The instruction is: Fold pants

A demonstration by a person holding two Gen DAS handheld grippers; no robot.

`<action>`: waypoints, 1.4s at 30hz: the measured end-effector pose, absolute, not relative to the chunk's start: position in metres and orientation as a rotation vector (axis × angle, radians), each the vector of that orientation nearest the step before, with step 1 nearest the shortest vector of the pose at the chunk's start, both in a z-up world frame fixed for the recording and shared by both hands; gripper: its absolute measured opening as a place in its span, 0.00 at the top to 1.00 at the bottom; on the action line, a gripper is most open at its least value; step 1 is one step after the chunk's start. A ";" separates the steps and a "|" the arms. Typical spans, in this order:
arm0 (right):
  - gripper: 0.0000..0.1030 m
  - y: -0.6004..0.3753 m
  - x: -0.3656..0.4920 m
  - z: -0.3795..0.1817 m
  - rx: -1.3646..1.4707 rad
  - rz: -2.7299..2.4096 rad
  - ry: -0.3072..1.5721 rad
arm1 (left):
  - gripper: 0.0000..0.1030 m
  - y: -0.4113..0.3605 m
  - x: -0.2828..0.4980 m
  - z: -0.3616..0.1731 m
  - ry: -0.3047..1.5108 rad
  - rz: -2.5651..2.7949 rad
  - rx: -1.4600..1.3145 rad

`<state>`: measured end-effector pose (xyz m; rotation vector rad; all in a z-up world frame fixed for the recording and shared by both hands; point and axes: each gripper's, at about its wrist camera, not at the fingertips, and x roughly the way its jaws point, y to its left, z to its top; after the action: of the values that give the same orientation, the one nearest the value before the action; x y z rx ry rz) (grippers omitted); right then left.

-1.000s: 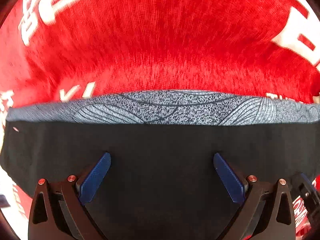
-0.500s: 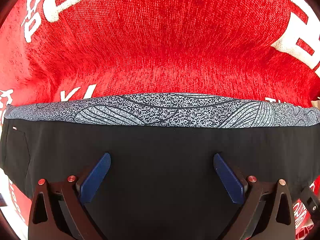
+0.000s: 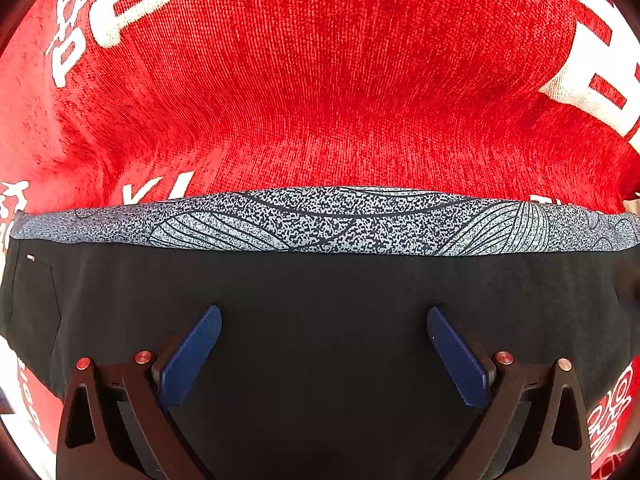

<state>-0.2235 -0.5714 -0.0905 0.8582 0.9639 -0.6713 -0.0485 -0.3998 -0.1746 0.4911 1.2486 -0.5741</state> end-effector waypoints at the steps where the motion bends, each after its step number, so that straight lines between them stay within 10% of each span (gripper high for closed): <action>1: 0.54 -0.574 -0.217 -0.093 0.847 -0.671 0.968 | 0.00 -0.398 -0.049 -0.173 1.248 -0.576 0.492; 16: 0.53 -0.614 -0.248 -0.098 0.829 -0.870 0.980 | 0.00 -0.389 -0.052 -0.171 1.236 -0.586 0.483; 42: 0.44 -0.552 -0.414 -0.139 1.560 -0.701 0.425 | 0.00 -0.397 -0.115 -0.154 1.283 -0.675 0.552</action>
<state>-0.4136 -0.5520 -0.1388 1.5605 0.4249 -0.7010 -0.1154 -0.3975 -0.1540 0.5523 1.2830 -0.6750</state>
